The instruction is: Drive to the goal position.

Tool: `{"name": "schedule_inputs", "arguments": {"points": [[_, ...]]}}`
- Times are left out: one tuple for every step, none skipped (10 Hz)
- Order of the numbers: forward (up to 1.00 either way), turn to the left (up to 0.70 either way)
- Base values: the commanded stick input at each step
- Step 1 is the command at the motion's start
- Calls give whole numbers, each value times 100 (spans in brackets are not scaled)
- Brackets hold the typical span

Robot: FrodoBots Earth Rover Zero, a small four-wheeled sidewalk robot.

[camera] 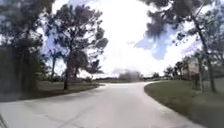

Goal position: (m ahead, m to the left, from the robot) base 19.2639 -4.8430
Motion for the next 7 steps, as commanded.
{"name": "schedule_inputs", "arguments": {"points": [[100, 0], [100, 0], [100, 0], [100, 0], [100, 0], [100, 0], [100, 0]]}}
